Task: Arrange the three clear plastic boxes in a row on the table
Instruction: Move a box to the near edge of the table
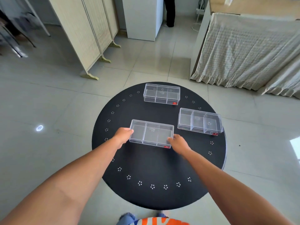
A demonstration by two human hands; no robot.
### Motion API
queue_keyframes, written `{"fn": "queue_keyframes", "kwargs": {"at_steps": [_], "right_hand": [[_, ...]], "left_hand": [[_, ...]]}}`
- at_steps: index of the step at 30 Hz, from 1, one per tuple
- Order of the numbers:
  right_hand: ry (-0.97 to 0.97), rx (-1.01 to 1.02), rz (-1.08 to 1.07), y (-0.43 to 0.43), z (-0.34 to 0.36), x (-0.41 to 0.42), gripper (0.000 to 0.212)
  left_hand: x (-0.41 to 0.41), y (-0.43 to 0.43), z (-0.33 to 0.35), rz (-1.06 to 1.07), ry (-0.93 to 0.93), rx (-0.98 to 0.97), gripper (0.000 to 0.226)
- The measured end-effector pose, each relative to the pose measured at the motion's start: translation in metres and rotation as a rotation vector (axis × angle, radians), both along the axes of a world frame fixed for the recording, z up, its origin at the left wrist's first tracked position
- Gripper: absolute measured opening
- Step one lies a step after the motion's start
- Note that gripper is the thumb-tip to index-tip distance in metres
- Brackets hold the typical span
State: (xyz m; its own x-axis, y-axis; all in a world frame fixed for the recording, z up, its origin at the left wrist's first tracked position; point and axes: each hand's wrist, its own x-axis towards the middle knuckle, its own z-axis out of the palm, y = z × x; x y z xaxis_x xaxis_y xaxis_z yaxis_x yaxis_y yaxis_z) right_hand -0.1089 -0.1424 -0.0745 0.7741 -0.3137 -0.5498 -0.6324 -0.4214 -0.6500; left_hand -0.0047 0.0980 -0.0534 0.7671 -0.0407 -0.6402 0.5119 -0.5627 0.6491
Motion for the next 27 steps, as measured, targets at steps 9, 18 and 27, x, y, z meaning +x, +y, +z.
{"fn": "queue_keyframes", "kwargs": {"at_steps": [9,18,27], "right_hand": [[-0.093,0.114,-0.217,0.044,0.003,-0.018,0.032],[-0.105,0.138,-0.235,0.133,0.001,-0.035,0.034],[-0.1,0.119,-0.23,0.161,0.003,-0.037,0.031]], "left_hand": [[-0.018,0.042,-0.003,0.03,-0.043,-0.059,0.038],[-0.035,0.133,-0.002,0.109,-0.08,-0.017,0.041],[-0.043,0.163,-0.003,0.09,-0.037,-0.047,0.04]]}}
